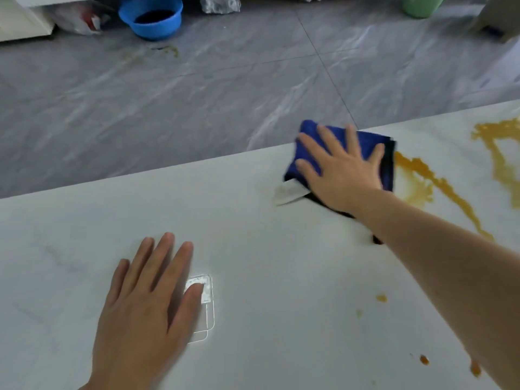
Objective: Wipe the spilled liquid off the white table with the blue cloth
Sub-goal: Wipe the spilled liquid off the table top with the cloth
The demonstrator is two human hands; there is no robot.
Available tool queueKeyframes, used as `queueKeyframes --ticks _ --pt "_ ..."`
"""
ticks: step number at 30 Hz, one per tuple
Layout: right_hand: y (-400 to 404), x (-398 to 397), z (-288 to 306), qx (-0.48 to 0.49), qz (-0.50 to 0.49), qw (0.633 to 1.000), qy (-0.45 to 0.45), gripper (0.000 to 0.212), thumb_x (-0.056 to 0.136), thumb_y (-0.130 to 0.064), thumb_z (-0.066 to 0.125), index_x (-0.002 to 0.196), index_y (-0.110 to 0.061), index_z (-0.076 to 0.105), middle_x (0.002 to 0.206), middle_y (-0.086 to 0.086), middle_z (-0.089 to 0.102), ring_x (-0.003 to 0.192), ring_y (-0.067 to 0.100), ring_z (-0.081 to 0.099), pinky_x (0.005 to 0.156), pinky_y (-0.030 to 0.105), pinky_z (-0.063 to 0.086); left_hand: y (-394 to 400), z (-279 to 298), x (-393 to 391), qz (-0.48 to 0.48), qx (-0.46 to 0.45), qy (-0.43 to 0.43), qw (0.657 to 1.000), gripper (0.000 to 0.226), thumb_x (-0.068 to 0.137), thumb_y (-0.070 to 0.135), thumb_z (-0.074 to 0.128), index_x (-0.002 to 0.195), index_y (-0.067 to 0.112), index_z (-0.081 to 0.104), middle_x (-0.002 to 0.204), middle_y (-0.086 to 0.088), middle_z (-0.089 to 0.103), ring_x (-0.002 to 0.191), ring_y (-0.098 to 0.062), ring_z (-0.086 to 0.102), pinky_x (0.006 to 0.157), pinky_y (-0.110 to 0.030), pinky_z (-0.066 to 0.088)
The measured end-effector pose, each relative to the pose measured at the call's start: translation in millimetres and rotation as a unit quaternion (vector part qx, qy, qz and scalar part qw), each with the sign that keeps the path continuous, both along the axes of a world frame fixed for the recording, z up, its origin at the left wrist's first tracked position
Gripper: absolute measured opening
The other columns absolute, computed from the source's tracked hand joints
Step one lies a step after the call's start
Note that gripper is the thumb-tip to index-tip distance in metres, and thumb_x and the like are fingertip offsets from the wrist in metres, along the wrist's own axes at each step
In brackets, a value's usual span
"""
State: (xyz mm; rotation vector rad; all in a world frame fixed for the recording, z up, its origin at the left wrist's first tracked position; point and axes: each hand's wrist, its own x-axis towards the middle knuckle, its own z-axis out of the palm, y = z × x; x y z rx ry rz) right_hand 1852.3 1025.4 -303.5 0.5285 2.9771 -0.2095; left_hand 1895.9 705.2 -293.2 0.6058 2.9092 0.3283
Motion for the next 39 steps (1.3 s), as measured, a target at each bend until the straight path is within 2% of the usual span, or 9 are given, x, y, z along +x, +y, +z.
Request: queueKeyframes --ticks 4,8,12,17,22,27,31,35,39 --pt "17.5 59.2 6.3 0.003 -0.079 0.996 -0.034 0.062 0.081 -0.066 0.0 0.141 -0.05 -0.008 0.156 -0.015 -0.012 0.142 0.028 -0.018 0.104 0.071 -0.001 0.6 0.4 1.4 0.003 0.013 -0.005 1.0 0.057 0.087 0.054 0.024 0.141 0.034 0.024 0.151 0.012 0.021 0.142 -0.005 0.008 0.114 -0.025 0.0" --pt "-28.6 92.3 1.6 0.022 0.006 0.999 -0.04 0.063 0.078 -0.068 -0.01 0.138 -0.05 -0.015 0.155 -0.013 -0.017 0.139 0.032 -0.024 0.103 0.07 -0.004 1.7 -0.4 1.5 0.004 0.016 -0.009 1.0 0.059 0.085 0.054 0.024 0.14 0.033 0.026 0.15 0.01 0.023 0.142 -0.007 0.012 0.115 -0.03 0.003" --pt "-11.1 60.1 0.9 0.012 0.058 0.998 -0.011 0.062 0.079 -0.069 -0.006 0.138 -0.052 -0.011 0.155 -0.017 -0.013 0.141 0.028 -0.019 0.104 0.069 -0.004 3.5 0.2 2.0 0.014 0.023 -0.01 1.0 0.059 0.084 0.055 0.024 0.14 0.035 0.025 0.151 0.013 0.021 0.142 -0.004 0.009 0.116 -0.029 0.002" --pt "66.5 37.8 2.5 0.002 -0.071 0.997 -0.023 0.057 0.085 -0.067 0.006 0.139 -0.053 -0.004 0.155 -0.018 -0.009 0.143 0.027 -0.013 0.104 0.07 -0.003 1.8 0.6 1.3 0.011 0.018 -0.014 1.0 0.061 0.083 0.056 0.024 0.14 0.036 0.025 0.151 0.014 0.02 0.142 -0.004 0.009 0.116 -0.031 0.005" --pt "70.0 101.1 11.4 -0.012 -0.143 0.988 -0.051 0.063 0.078 -0.071 -0.002 0.138 -0.054 -0.011 0.155 -0.017 -0.015 0.142 0.023 -0.019 0.107 0.067 -0.005 3.9 2.0 2.0 0.02 0.026 -0.012 0.999 0.06 0.082 0.056 0.024 0.14 0.037 0.025 0.15 0.017 0.018 0.142 -0.001 0.006 0.116 -0.029 0.003" --pt "-8.0 139.3 7.7 0.007 -0.014 0.998 -0.06 0.058 0.076 -0.071 -0.014 0.128 -0.054 -0.033 0.144 -0.019 -0.033 0.138 0.028 -0.03 0.106 0.066 -0.007 4.4 1.5 0.7 0.019 0.028 -0.016 0.999 0.064 0.081 0.056 0.025 0.14 0.032 0.031 0.15 0.01 0.024 0.141 -0.008 0.014 0.116 -0.04 0.012" --pt "6.6 104.6 3.1 0.016 0.038 0.999 -0.027 0.059 0.077 -0.071 -0.012 0.133 -0.055 -0.022 0.152 -0.02 -0.022 0.141 0.027 -0.022 0.105 0.068 -0.002 4.9 0.6 0.3 0.019 0.023 -0.011 0.999 0.063 0.082 0.057 0.024 0.14 0.034 0.031 0.151 0.013 0.022 0.141 -0.005 0.011 0.116 -0.04 0.011" --pt "58.4 74.6 8.5 -0.002 -0.059 0.998 -0.032 0.059 0.082 -0.067 0.001 0.139 -0.053 -0.008 0.155 -0.018 -0.01 0.143 0.025 -0.016 0.106 0.068 -0.004 4.2 0.3 0.9 0.02 0.018 -0.009 1.0 0.062 0.084 0.059 0.021 0.14 0.036 0.031 0.15 0.017 0.018 0.141 -0.001 0.007 0.116 -0.036 0.008" --pt "62.9 115.8 12.3 -0.013 -0.129 0.99 -0.055 0.059 0.081 -0.067 -0.001 0.138 -0.054 -0.011 0.155 -0.016 -0.013 0.142 0.023 -0.02 0.107 0.067 -0.006 3.5 -0.5 0.0 0.013 0.012 -0.005 1.0 0.063 0.083 0.058 0.021 0.141 0.035 0.029 0.149 0.017 0.016 0.141 -0.004 0.008 0.116 -0.035 0.007"
